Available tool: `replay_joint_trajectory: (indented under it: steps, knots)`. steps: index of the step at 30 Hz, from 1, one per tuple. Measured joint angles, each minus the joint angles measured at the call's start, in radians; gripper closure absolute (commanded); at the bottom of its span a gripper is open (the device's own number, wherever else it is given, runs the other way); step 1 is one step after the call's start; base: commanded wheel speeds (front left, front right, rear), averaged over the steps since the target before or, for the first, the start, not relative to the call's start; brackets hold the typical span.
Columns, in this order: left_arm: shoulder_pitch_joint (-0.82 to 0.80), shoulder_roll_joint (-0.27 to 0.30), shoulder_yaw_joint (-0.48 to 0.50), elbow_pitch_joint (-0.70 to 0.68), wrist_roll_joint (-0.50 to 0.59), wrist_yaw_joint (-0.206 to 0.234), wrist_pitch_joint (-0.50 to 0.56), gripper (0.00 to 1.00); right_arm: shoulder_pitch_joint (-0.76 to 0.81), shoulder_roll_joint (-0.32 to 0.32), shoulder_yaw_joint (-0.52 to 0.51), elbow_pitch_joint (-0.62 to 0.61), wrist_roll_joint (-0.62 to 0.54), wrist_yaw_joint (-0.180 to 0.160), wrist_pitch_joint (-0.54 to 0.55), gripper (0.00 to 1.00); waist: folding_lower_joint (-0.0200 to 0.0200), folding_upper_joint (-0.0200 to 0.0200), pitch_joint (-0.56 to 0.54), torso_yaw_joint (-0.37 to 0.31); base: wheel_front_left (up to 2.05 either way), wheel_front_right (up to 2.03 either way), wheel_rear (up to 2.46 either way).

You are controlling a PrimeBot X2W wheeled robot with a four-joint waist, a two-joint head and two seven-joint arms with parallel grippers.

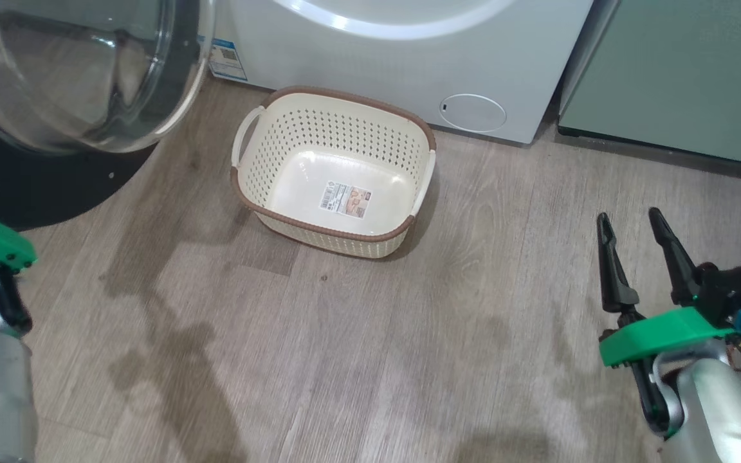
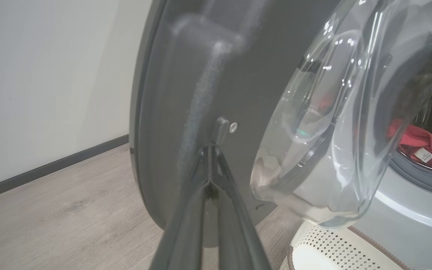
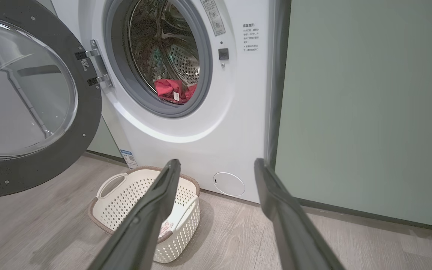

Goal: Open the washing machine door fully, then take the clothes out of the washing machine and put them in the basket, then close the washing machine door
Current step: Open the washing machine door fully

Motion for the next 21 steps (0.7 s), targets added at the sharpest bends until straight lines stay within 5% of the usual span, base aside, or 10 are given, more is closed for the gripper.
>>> replay_joint_trajectory:
  steps: [13, 20, 21]
  knots:
    - [-0.006, 0.016, 0.070, 0.059, 0.067, -0.097, 0.000, 1.00, -0.010, 0.012, 0.016, 0.013, 0.009, 0.000, 0.000, 0.00, 0.0000, 0.0000, -0.046, -0.037, 0.00, 0.00, 0.00]
    - [0.134, -0.003, 0.061, -0.045, 0.120, -0.147, 0.000, 1.00, 0.026, 0.042, 0.023, 0.014, 0.020, 0.000, 0.000, 0.00, 0.0000, 0.0000, -0.105, -0.097, 0.00, 0.00, 0.00]
    - [0.166, -0.010, 0.053, -0.072, 0.126, -0.150, 0.000, 0.89, 0.032, 0.043, 0.026, 0.013, 0.021, 0.000, 0.000, 0.00, 0.0000, 0.0000, -0.113, -0.109, 0.00, 0.00, 0.00]
